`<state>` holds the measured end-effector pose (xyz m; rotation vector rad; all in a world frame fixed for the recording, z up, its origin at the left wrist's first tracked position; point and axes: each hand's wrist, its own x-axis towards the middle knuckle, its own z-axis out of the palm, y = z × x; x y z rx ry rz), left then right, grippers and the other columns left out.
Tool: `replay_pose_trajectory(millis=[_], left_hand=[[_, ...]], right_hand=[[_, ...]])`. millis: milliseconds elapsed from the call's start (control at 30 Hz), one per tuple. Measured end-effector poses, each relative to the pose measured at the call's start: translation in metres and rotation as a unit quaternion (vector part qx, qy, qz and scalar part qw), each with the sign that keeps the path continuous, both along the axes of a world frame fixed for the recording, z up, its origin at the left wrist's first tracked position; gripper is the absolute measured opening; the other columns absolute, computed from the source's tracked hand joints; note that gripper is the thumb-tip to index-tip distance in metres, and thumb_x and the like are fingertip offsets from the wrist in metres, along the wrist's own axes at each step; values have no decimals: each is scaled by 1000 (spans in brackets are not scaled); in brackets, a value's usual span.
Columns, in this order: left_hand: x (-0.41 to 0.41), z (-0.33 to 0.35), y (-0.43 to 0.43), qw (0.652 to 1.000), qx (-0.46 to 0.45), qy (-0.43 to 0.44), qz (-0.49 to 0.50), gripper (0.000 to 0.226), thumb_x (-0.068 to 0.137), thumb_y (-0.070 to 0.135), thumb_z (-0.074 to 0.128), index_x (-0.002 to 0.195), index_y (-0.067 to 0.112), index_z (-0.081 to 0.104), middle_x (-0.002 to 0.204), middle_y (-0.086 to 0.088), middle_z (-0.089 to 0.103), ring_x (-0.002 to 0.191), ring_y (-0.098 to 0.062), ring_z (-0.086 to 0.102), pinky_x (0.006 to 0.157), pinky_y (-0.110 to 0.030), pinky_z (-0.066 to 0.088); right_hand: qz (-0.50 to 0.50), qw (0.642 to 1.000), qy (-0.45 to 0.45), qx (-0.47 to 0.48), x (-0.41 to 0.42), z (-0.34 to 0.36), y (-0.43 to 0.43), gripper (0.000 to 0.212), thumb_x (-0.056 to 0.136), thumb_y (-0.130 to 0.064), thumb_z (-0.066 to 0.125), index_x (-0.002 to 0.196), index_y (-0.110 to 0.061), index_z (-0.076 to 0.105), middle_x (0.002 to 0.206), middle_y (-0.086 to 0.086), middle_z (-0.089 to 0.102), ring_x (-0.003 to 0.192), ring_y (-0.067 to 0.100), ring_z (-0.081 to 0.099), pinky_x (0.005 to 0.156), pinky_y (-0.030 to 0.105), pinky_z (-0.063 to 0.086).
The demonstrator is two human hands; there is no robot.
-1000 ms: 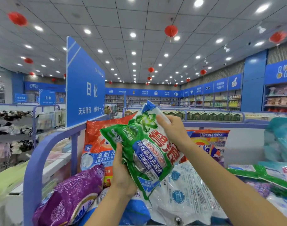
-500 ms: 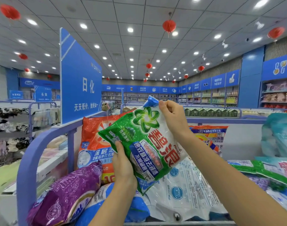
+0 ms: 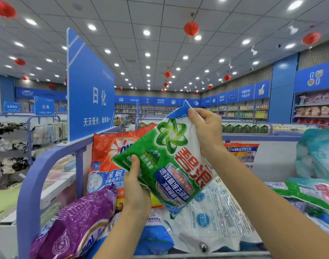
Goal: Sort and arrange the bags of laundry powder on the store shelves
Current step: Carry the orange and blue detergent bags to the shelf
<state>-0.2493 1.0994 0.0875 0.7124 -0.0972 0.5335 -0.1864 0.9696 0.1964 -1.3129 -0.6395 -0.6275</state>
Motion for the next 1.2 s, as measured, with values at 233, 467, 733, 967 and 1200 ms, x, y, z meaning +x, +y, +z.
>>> replay_pose_trajectory(millis=[233,467,733,967,1200], left_hand=[[-4,-7,-19,1000,9,20,-15,68,71,49,57,125,8,55,118,-8,68,104,-24,66,79,-35,51],[-10,4,-83,986,-37,35,-156,52,78,42,54,120,12,63,114,-8,71,99,-23,69,75,-36,52],[-20,-19,-214,941,-13,57,-334,56,74,44,53,119,11,62,112,-11,71,100,-27,69,78,-42,54],[-28,-60,-348,909,44,23,-414,53,75,35,65,120,7,64,119,-16,67,103,-29,65,82,-40,55],[-23,-44,-498,787,398,-158,-444,61,51,30,86,108,16,69,104,-2,74,95,-15,70,75,-21,55]], right_hand=[[-2,1000,6,0,-7,1,-34,14,89,-18,63,77,-20,69,74,1,70,72,22,68,68,35,56],[-161,984,-58,-56,-25,-15,-105,24,96,-21,51,75,-18,60,70,-2,59,66,8,53,61,23,44],[-307,942,-98,-97,-69,-28,-249,34,96,-20,53,63,-13,56,56,-10,42,53,0,36,54,18,31],[-390,894,-107,-195,-130,-32,-396,21,92,-13,56,75,-8,67,67,-1,63,64,6,55,61,19,41],[-446,800,-83,-392,-173,-44,-549,17,89,-20,63,81,-7,72,67,-2,65,59,15,57,56,32,42]])
